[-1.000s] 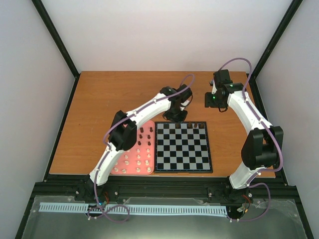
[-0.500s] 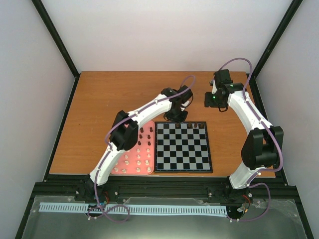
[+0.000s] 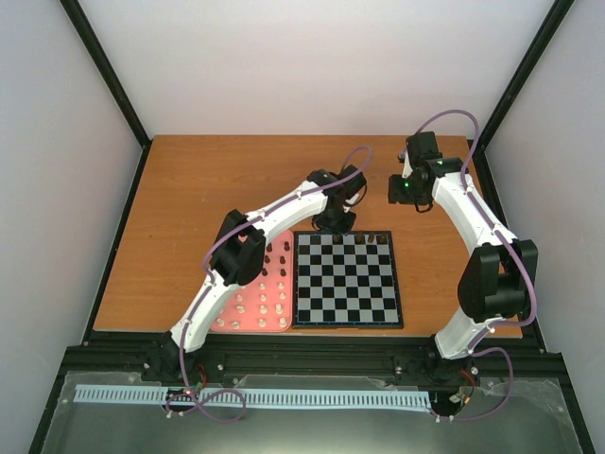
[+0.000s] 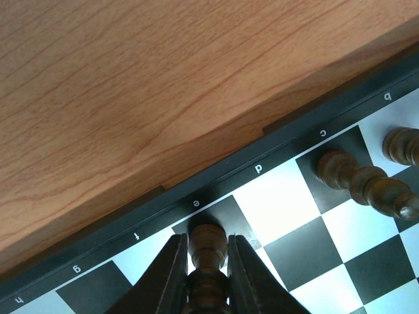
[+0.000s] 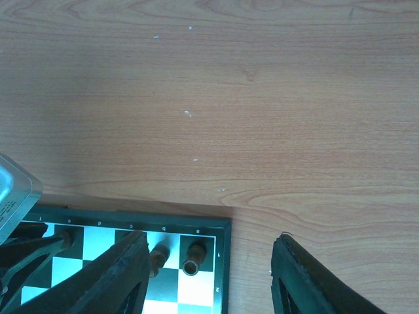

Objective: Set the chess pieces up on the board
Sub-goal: Place the chess piece on the chessboard.

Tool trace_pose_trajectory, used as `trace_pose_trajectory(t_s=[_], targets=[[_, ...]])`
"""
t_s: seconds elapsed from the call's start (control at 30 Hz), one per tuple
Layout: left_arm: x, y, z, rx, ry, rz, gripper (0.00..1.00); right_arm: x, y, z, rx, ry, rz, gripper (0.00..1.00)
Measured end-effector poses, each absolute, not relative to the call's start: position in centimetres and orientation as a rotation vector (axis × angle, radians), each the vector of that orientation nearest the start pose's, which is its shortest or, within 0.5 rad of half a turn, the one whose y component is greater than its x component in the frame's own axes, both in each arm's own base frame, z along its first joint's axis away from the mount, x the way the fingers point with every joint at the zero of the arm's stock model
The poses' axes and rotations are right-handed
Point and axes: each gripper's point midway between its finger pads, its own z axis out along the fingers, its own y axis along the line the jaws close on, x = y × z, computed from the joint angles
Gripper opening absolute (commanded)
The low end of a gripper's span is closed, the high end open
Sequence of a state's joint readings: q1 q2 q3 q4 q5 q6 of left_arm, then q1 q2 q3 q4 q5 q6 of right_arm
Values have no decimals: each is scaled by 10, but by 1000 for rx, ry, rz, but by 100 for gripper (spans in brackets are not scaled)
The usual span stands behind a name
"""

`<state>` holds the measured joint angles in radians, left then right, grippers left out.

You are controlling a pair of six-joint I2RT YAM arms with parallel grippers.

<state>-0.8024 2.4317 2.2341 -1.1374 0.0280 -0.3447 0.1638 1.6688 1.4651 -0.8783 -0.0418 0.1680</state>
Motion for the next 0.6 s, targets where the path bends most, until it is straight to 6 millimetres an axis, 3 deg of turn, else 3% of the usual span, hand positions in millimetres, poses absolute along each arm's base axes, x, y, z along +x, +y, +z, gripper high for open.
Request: trace_pose_trajectory(t_s=[0.6], targets=[[355,-387,47,703,2907,-273,33,407,75,169,-13,2661,164,50]])
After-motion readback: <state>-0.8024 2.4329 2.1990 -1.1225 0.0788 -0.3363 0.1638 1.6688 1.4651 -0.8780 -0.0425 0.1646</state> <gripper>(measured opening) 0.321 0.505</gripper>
